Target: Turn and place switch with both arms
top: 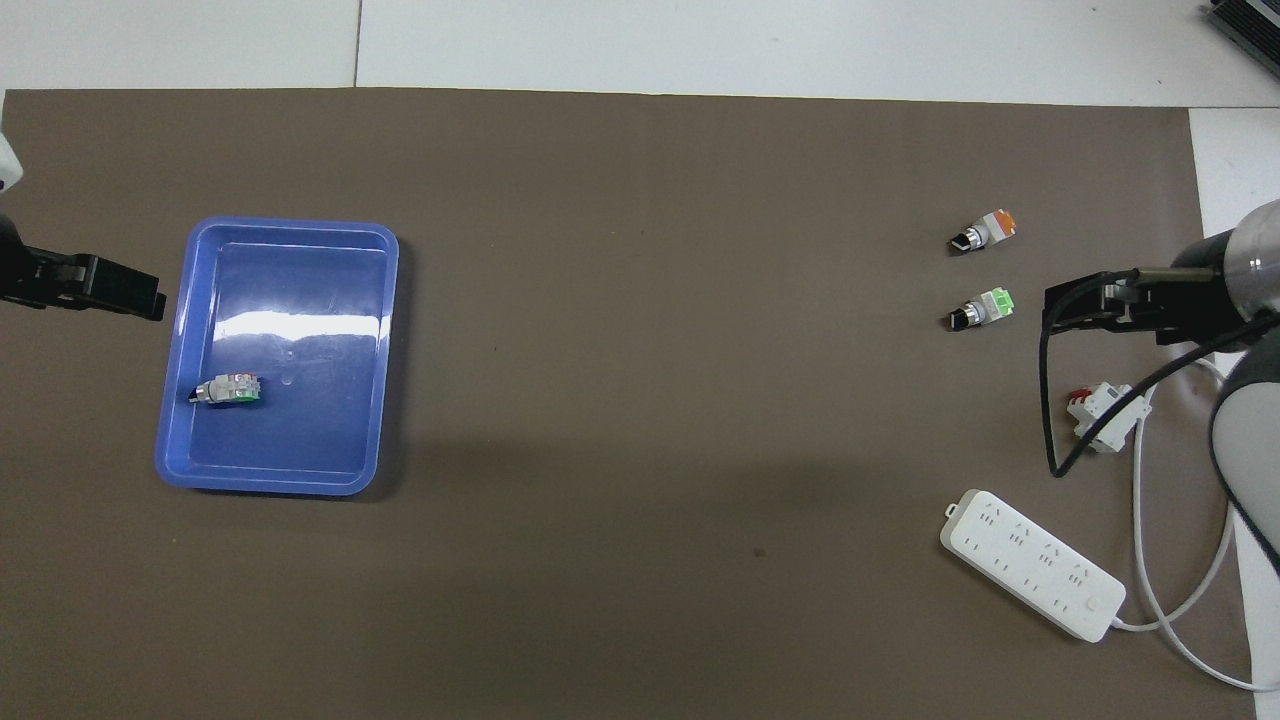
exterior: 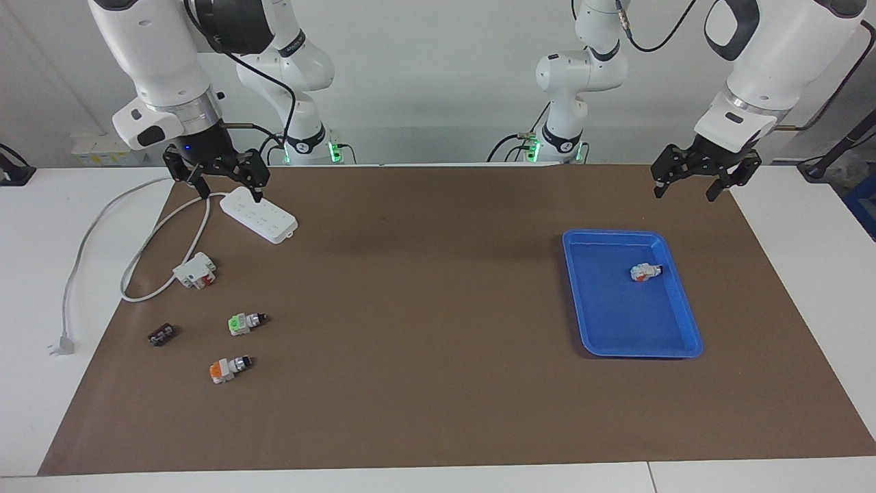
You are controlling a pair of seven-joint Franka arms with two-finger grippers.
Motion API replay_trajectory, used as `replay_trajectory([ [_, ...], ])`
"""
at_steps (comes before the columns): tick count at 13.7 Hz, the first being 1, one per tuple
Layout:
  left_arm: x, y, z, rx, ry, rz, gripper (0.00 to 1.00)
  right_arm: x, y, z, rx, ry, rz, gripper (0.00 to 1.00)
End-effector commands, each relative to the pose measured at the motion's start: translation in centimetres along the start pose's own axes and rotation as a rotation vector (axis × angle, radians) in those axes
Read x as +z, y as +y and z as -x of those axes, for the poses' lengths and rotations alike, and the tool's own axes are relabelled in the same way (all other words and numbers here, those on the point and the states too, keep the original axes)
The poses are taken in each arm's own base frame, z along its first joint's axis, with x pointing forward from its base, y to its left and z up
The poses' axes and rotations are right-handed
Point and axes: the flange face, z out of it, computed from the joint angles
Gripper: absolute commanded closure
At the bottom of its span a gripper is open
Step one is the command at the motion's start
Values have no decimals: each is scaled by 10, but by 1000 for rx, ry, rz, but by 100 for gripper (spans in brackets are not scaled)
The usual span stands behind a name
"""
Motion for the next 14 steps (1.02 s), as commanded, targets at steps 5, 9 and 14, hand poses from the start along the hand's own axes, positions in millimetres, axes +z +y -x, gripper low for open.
replay_trajectory([
  [5, -1, 0, 9, -9, 6, 5, 0, -1, 6, 6, -14, -9, -19, 0],
  [9, -1, 0, 9, -9, 6, 5, 0, -1, 12, 8, 10, -29, -17, 1],
  [14, -1, 0, 9, -9, 6, 5, 0, 12, 24, -5, 366, 44, -34, 10],
])
